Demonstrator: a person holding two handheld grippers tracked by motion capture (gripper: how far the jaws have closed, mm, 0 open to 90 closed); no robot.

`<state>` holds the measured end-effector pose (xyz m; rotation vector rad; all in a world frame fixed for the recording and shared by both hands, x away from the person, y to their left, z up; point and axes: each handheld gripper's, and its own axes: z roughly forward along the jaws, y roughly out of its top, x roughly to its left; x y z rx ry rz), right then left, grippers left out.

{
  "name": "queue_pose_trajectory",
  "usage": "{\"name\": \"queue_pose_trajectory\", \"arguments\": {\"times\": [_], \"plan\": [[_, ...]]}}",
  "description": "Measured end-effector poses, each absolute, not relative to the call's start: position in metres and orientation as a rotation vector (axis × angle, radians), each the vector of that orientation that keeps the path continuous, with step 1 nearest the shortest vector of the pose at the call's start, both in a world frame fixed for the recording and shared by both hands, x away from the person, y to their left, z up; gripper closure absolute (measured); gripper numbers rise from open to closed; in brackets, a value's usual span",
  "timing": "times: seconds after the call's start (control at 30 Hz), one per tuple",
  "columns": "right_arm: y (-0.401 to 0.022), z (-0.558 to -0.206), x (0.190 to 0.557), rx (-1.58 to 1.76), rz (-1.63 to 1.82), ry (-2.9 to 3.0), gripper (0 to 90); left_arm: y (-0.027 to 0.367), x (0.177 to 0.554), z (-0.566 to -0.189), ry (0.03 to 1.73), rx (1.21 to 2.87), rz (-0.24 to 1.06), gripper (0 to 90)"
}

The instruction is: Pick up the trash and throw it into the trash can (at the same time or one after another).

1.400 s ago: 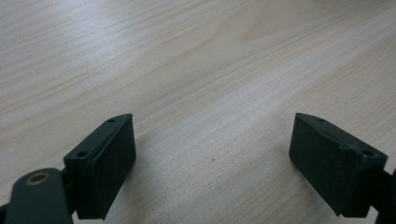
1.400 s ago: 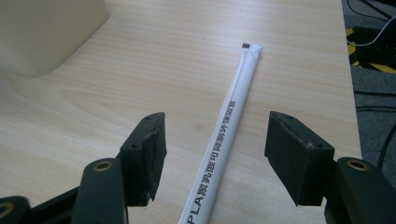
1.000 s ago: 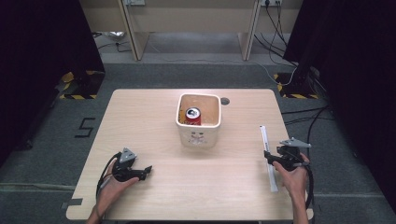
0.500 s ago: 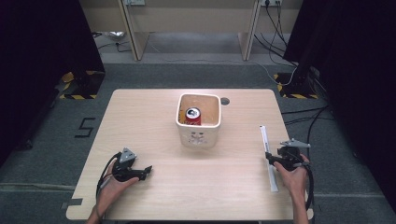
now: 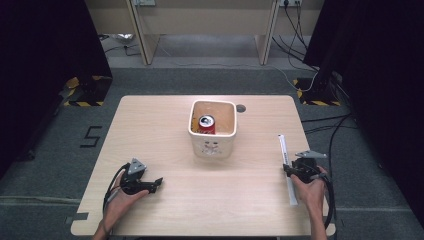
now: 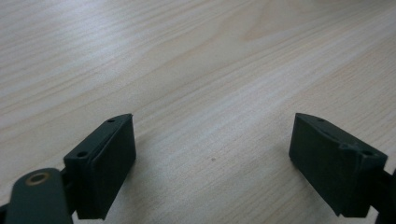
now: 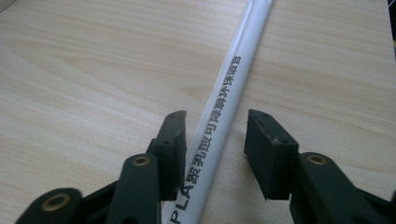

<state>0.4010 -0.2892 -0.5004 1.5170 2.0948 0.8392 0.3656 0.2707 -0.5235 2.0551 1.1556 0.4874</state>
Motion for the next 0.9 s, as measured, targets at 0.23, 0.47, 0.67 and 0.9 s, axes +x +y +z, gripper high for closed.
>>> {"name": "queue_pose_trajectory", "arguments": {"times": [0.23, 0.47, 0.67, 0.9], "plan": [[-0.29, -0.503, 0.399, 1.537, 0.853, 2.075, 73.1, 0.271, 0.366, -0.524, 1.156, 2.055, 0.488, 13.8], [-0.291, -0.504, 0.398, 1.531, 0.879, 2.072, 79.6, 0.271, 0.366, -0.524, 1.156, 2.055, 0.487, 13.8], [-0.292, -0.503, 0.397, 1.518, 0.882, 2.058, 79.9, 0.271, 0.366, -0.524, 1.156, 2.055, 0.487, 13.8], [-0.293, -0.492, 0.395, 1.491, 0.924, 2.044, 79.9, 0.271, 0.366, -0.524, 1.156, 2.055, 0.487, 13.8]]}}
